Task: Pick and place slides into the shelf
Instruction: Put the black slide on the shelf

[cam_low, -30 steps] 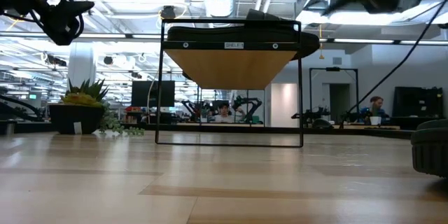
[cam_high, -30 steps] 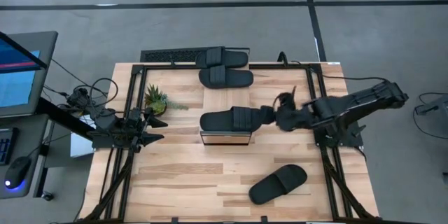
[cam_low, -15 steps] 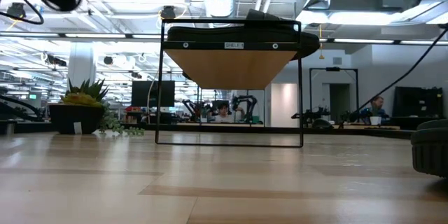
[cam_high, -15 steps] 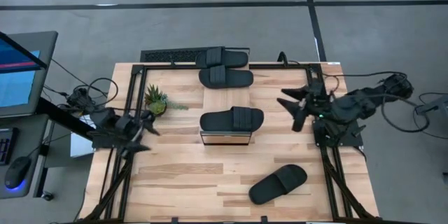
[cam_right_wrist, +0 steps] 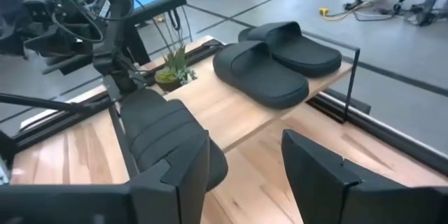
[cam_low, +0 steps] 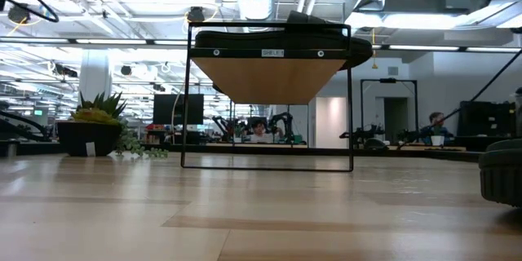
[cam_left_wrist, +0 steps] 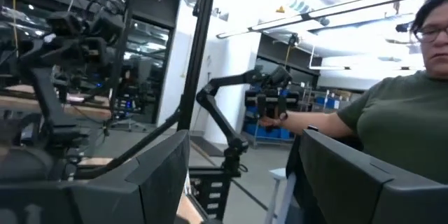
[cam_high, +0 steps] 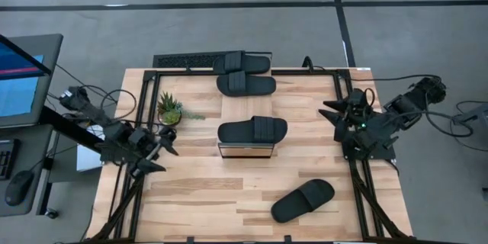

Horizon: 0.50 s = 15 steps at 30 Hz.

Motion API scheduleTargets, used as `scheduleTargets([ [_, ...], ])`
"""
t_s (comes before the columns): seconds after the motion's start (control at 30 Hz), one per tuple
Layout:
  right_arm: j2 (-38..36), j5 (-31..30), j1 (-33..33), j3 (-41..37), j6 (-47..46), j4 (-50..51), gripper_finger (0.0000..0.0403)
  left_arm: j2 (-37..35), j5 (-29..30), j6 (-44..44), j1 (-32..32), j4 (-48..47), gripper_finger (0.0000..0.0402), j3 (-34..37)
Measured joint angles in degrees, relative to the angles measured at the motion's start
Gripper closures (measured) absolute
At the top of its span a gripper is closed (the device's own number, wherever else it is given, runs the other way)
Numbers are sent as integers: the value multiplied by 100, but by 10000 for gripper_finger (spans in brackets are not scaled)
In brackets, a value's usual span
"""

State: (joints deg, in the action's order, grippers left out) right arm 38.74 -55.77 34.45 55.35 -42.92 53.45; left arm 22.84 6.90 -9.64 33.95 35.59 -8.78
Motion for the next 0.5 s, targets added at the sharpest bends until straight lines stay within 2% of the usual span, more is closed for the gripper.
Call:
scheduleTargets([
  [0.1, -249, 3, 133, -204, -16, -10, 235, 1055, -6, -137, 1, 1056, 143, -29],
  [0.2, -438, 9, 308, -334, -16, 0, 237, 2037, -50, -565, 7, 1531, 143, -325],
  [0.37, -623, 11, 603, -343, 246, 10, 236, 3483, -65, -810, 143, 1548, 143, -1232],
  [0.5, -720, 13, 752, -343, 544, 11, 239, 4370, -58, -780, 147, 1369, 143, -1886],
])
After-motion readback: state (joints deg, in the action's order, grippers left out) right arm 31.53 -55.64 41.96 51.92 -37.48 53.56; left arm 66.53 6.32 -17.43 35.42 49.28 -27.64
